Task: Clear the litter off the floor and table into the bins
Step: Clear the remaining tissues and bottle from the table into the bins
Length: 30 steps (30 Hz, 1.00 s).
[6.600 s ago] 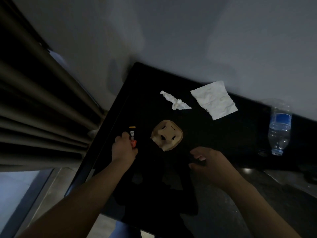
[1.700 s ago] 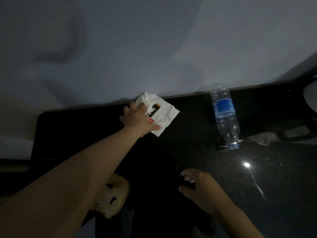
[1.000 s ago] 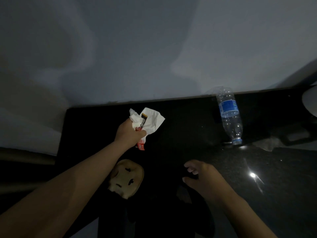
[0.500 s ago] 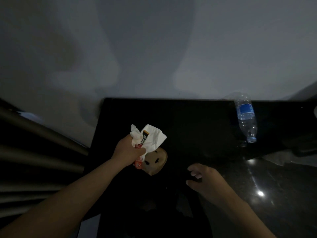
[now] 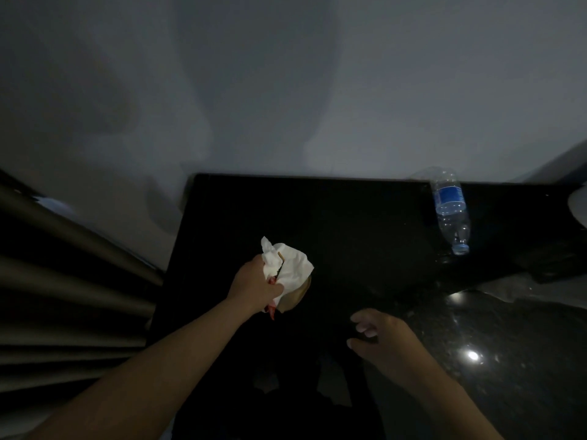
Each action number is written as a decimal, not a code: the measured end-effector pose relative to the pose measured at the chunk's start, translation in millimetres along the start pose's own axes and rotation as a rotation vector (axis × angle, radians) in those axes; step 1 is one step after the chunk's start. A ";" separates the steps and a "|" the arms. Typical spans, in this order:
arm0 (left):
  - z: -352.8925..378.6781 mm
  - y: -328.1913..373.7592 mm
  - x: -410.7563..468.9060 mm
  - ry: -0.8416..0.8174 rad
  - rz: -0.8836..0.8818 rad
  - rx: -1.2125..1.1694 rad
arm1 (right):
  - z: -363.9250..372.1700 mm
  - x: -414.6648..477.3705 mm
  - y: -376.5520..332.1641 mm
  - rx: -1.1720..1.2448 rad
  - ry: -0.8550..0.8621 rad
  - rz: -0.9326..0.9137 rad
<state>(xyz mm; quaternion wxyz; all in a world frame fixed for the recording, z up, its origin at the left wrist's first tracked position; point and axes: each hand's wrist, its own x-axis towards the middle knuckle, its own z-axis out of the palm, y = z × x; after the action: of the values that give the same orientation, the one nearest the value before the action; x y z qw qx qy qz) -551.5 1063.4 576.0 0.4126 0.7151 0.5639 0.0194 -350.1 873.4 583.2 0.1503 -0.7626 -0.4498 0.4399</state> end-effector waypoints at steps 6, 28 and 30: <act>14.3 0.4 -1.6 0.048 -0.003 0.040 | 1.2 -6.3 7.2 0.012 0.009 0.021; 38.1 18.8 20.0 0.029 -0.227 0.433 | -14.0 -8.6 19.0 0.045 0.046 0.074; 39.4 18.6 20.0 0.035 -0.230 0.408 | -16.2 -9.5 21.7 0.053 0.063 0.079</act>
<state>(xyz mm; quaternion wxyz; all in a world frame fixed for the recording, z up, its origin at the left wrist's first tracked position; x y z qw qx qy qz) -510.1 1057.0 552.7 0.2492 0.7141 0.6412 -0.1296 -327.0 856.4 584.0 0.1671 -0.7889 -0.4027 0.4330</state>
